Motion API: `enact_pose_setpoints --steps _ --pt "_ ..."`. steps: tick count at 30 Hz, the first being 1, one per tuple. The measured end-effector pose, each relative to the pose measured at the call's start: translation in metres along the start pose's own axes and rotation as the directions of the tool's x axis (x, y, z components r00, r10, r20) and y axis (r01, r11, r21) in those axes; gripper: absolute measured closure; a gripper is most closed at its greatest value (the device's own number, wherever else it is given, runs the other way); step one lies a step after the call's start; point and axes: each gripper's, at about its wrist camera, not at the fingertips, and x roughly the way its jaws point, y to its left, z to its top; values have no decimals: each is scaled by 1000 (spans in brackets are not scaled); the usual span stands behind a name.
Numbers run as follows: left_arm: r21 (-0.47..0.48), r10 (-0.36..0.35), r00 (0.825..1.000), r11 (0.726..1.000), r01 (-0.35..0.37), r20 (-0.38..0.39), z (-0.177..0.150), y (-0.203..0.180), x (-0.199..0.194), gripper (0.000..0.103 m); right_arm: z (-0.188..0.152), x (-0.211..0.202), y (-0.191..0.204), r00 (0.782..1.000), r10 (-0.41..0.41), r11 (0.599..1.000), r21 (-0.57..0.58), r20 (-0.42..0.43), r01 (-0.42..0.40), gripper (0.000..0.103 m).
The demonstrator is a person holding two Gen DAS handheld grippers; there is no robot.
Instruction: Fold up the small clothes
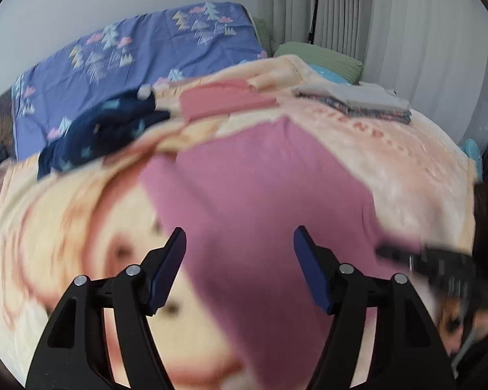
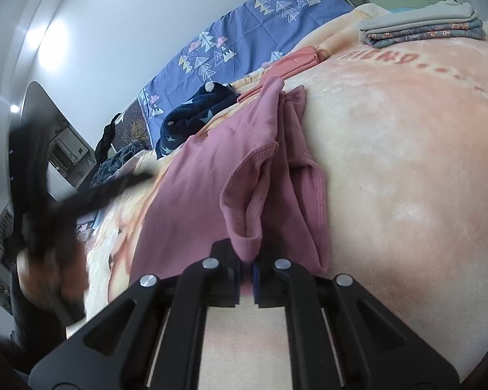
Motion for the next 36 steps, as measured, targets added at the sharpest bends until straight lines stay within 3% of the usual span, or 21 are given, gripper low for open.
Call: enact_pose_setpoints --steps 6,9,13,15,16,17,18,21,23,24,26,29,33,36 --pt "-35 -51 998 998 50 -36 -72 8 -27 31 9 -18 13 997 17 1000 -22 72 -16 99" --pt "-26 14 997 1000 -17 -81 -83 8 -14 31 10 -18 10 998 -40 999 -18 53 41 99" --pt "-36 -2 997 999 0 -73 -89 10 -17 31 -4 1 -10 990 -117 993 16 -76 119 96" --pt "-33 -11 999 999 9 -51 -87 12 -24 31 -3 -9 -11 992 -114 993 22 -61 116 85" --pt "-37 -18 999 999 17 -37 -84 13 -27 32 0 -15 -10 991 -127 992 13 -43 128 85" --pt "-42 -25 999 999 24 -20 -79 15 -30 40 3 -20 -8 990 -140 990 0 -20 140 85" --pt "-46 -31 1000 998 31 -2 -71 16 -32 55 8 -26 -6 989 -146 989 -23 7 146 85" --pt "-49 -48 999 998 49 25 -51 14 -25 77 20 -30 3 994 -107 992 -59 38 109 85" --pt "-46 -95 995 994 95 10 -45 8 -9 79 23 -20 7 997 -74 994 -78 12 75 85" --pt "-50 -104 994 994 102 -32 -47 4 7 79 22 -10 7 995 -103 991 -90 -19 101 85" --pt "-41 -70 994 997 66 -89 -55 -2 30 78 13 14 -1 959 -259 961 -129 -117 244 87" --pt "-2 -46 997 999 46 -59 -60 -10 27 77 18 10 -5 970 -211 974 -112 -125 197 84" --pt "-30 -87 994 996 85 -61 -60 -5 30 74 58 -22 -2 997 -81 994 -68 -4 81 83" --pt "-33 -92 994 995 90 -56 -60 -4 31 73 103 -12 1 994 -97 990 -98 51 102 77"
